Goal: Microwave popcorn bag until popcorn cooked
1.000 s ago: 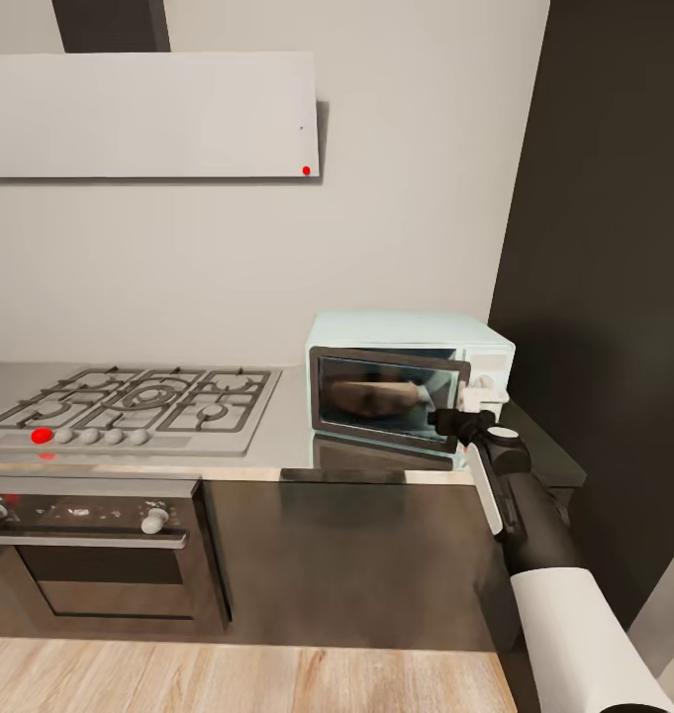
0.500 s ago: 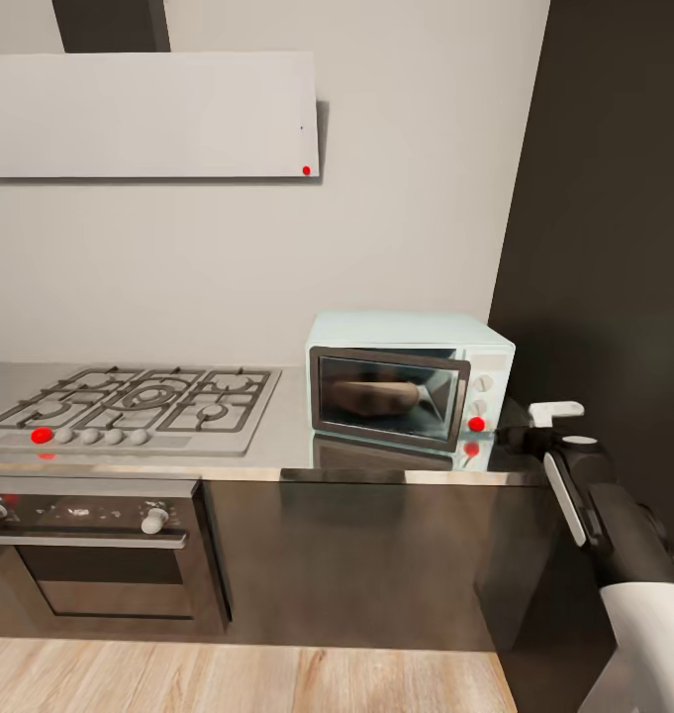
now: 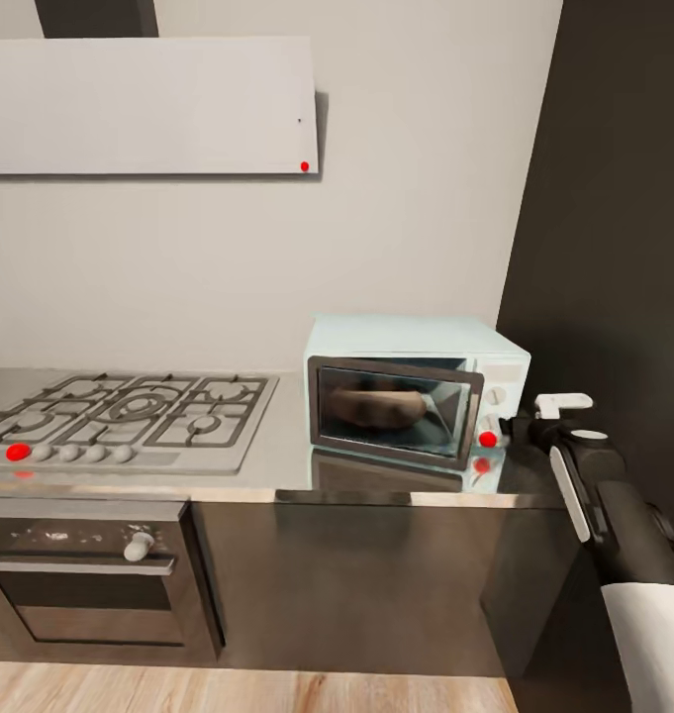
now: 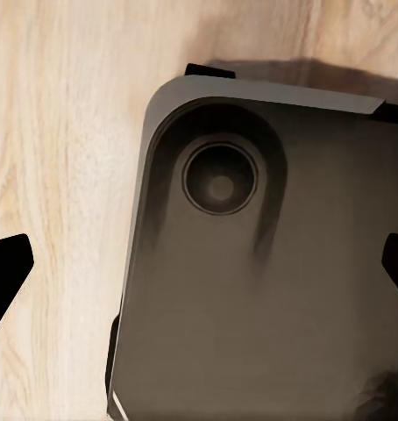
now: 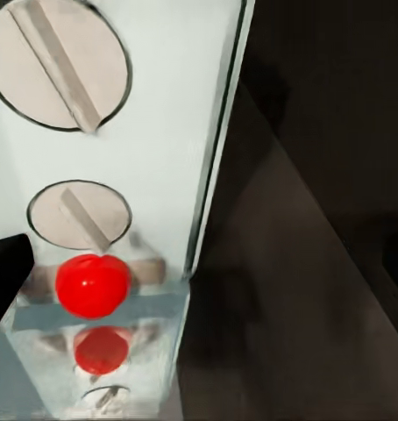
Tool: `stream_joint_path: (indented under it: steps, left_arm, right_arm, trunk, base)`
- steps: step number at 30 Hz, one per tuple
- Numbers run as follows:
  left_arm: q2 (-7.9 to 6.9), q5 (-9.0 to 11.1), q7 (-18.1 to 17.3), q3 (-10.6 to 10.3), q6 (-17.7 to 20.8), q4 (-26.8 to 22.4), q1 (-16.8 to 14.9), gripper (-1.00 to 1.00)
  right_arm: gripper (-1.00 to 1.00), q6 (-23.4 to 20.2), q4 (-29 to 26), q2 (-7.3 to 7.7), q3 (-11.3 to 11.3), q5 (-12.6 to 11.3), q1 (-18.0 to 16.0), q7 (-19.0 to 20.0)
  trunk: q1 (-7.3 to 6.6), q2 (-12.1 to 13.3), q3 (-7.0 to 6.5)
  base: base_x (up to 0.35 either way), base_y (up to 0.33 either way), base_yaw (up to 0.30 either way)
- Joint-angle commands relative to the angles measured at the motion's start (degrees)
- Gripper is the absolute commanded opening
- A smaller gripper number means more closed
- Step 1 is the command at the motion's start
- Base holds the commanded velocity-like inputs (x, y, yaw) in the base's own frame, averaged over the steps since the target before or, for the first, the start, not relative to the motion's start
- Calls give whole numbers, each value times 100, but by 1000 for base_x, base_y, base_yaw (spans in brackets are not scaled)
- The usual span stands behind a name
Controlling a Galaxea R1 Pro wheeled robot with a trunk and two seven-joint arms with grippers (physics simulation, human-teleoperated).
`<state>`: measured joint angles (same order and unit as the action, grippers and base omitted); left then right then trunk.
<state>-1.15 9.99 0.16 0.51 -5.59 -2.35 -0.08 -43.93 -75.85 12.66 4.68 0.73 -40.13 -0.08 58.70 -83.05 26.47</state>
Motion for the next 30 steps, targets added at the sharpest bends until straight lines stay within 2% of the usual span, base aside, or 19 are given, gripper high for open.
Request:
stream_joint_path:
  steps: [1, 4, 9, 13, 14, 16, 21, 28, 29, 30]
  left_arm:
    - [0, 29, 1, 1, -12, -2, -1, 100]
    - [0, 25, 1, 1, -12, -2, -1, 100]
    - [0, 21, 2, 1, -12, -2, -1, 100]
    - [5, 21, 1, 0, -12, -2, -1, 100]
    - [8, 21, 1, 1, -12, -2, -1, 100]
    - [9, 21, 1, -4, -12, -2, -1, 100]
    - [9, 14, 1, -13, -12, -2, -1, 100]
    - [23, 21, 9, 5, -12, -8, -1, 100]
    - [1, 33, 4, 36, -12, -44, -1, 100]
    - [5, 35, 7, 41, -16, -42, -1, 100]
  right_arm:
    - [100, -11, -8, -6, -2, 7, -4, -1]
    - [100, 9, -8, -9, -8, -5, -2, 74]
    - [100, 47, -9, -81, -4, -3, -2, 934]
    - [100, 59, -9, -100, 4, -2, 0, 1367]
    - [100, 60, -9, -98, 6, 2, 1, 1709]
    - [100, 60, -9, -97, 12, 5, 0, 1973]
    - [100, 63, -9, -85, 17, 14, -3, 2356]
    - [100, 70, -9, -92, 16, 34, -3, 2378]
    - [100, 153, 16, -122, 703, 312, -4, 2373]
    - [100, 171, -13, -96, 740, 506, -4, 2381]
  trunk:
    - [3, -3, 6]
    - [3, -3, 6]
    - [3, -3, 6]
    - [3, -3, 6]
    - [3, -3, 6]
    - [3, -3, 6]
    - [3, -3, 6]
    - [3, -3, 6]
    - [3, -3, 7]
    - [3, -3, 7]
  base:
    - [279, 0, 0]
    - [142, 0, 0]
    - [14, 0, 0]
    - [1, 0, 0]
    - [0, 0, 0]
    - [0, 0, 0]
    - [0, 0, 0]
    - [-218, 105, 0]
    - [0, 0, 0]
    - [0, 0, 0]
